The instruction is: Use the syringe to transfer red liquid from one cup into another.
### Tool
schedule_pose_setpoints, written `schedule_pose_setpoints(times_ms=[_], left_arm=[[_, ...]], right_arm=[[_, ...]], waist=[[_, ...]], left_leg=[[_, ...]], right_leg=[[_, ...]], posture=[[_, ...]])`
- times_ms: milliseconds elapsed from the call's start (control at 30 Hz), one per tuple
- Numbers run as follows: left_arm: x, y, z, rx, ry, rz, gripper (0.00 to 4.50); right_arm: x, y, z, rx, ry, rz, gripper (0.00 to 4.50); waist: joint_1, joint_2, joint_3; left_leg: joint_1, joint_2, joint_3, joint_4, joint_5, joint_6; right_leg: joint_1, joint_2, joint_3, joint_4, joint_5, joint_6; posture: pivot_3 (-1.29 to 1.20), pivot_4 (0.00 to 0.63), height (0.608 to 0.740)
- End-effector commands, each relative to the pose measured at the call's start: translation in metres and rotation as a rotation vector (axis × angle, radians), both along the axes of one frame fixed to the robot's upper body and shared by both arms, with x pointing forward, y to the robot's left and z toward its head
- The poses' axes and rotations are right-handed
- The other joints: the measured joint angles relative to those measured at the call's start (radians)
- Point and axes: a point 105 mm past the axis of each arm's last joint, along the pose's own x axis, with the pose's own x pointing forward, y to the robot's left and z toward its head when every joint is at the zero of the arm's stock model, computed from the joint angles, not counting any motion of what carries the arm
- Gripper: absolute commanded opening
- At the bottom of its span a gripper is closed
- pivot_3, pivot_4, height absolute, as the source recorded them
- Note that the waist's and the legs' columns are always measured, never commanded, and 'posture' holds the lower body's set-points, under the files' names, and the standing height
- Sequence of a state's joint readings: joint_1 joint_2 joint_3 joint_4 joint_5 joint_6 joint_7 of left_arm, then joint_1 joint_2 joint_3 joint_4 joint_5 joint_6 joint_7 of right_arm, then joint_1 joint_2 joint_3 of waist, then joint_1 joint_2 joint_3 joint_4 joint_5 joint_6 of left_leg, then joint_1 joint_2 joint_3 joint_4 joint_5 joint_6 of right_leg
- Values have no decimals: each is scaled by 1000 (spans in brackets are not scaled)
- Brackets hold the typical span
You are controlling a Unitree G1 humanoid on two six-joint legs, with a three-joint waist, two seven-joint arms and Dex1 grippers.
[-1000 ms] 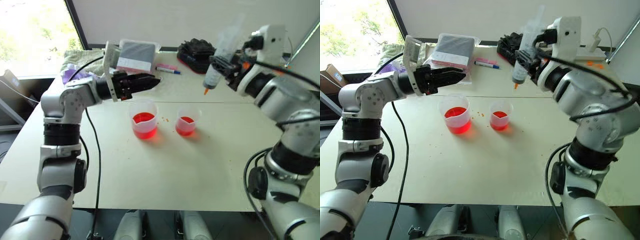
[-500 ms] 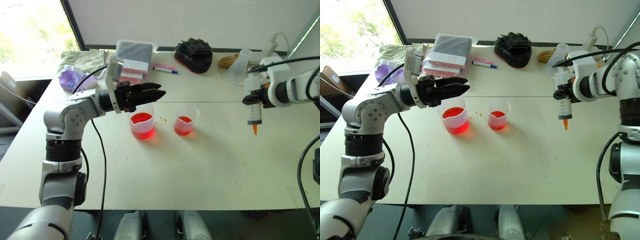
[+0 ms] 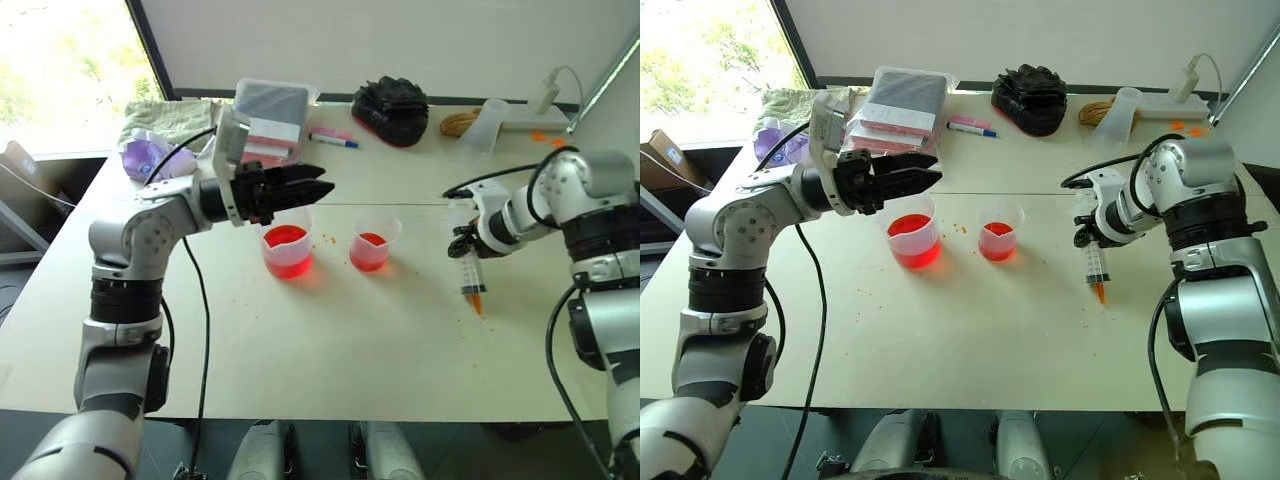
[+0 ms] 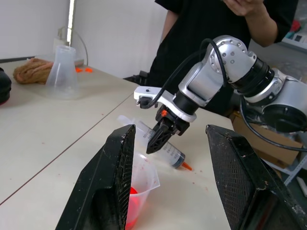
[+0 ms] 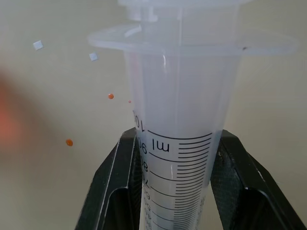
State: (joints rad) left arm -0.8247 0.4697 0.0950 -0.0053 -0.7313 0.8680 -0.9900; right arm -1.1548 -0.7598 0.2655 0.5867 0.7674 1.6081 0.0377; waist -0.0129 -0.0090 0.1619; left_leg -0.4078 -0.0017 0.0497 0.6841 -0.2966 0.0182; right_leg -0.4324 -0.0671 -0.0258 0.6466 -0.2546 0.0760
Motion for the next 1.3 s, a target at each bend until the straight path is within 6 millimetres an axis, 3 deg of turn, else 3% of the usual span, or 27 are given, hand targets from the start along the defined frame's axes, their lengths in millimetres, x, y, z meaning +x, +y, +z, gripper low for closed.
schedule_pose_setpoints(times_ms=[33, 133, 233, 267, 333, 367, 567, 767, 1000, 1167, 1300], left_arm=[[-5, 2, 15, -20, -65, 6, 2401], [-5, 2, 16, -20, -68, 11, 2401], [-5, 3, 16, -20, -71, 15, 2432], [-6, 3, 16, -20, -71, 16, 2432], [-6, 2, 15, -21, -70, 17, 2432], [-6, 2, 15, -21, -72, 18, 2432], [-9, 3, 15, -9, -63, 7, 2432], [-12, 8, 16, -8, -55, -10, 2432], [-15, 28, -3, 176, -66, -16, 2432], [-14, 45, -16, 329, -55, -16, 2432], [-9, 53, -17, 374, -52, -11, 2432]], right_arm=[[5, 6, 3, 13, 1, -21, 1374], [6, 10, 0, 13, 12, -32, 1374], [8, 14, -3, 12, 18, -32, 2987], [8, 15, -4, 10, 21, -32, 3262], [8, 16, -5, 2, 16, -25, 4288], [8, 15, -4, -7, 5, -19, 4410], [5, 6, 15, -57, -101, 28, 4410], [-15, -19, 62, -166, -322, 90, 4410], [-62, 14, 122, -76, -566, 411, 4410], [-103, 25, 116, -111, -491, 634, 4410], [-113, 22, 107, -167, -453, 694, 4410]], waist=[[0, 0, 0], [-1, 0, 0], [-4, 0, 0], [-4, 0, 0], [-3, 0, 0], [-2, 0, 0], [3, 0, 0], [2, 0, 0], [-3, 0, 0], [10, 0, 0], [11, 0, 0]], left_leg=[[0, 0, 0, 0, 0, 0], [0, 0, 0, 0, 0, 0], [0, 0, 0, 0, 0, 0], [0, 0, 0, 0, 0, 0], [0, 0, 0, 0, 0, 0], [0, 0, 0, 0, 0, 0], [-1, 0, 0, 0, 0, 0], [-1, 0, -1, 0, 0, 1], [0, 1, 0, -1, 0, 1], [0, 1, -1, 0, -1, 2], [0, 1, -1, 0, -2, 3]], right_leg=[[0, 0, 0, 0, 0, 0], [0, 0, 0, 0, 0, 0], [0, 1, 0, 0, 0, 0], [0, 1, 0, 0, 0, 0], [0, 1, 0, 0, 0, 0], [0, 1, 0, 0, 0, 0], [0, 0, 0, 0, 0, 0], [0, 0, 0, -1, 0, 0], [0, 2, 0, -1, 0, 0], [1, 1, 0, -3, 0, 0], [3, 0, 0, -6, 0, 0]], posture=[[0, 150, 740], [0, 150, 740], [0, 150, 740], [0, 150, 740], [0, 150, 740], [0, 150, 740], [0, 150, 740], [0, 150, 740], [0, 150, 740], [0, 150, 740], [0, 150, 740]])
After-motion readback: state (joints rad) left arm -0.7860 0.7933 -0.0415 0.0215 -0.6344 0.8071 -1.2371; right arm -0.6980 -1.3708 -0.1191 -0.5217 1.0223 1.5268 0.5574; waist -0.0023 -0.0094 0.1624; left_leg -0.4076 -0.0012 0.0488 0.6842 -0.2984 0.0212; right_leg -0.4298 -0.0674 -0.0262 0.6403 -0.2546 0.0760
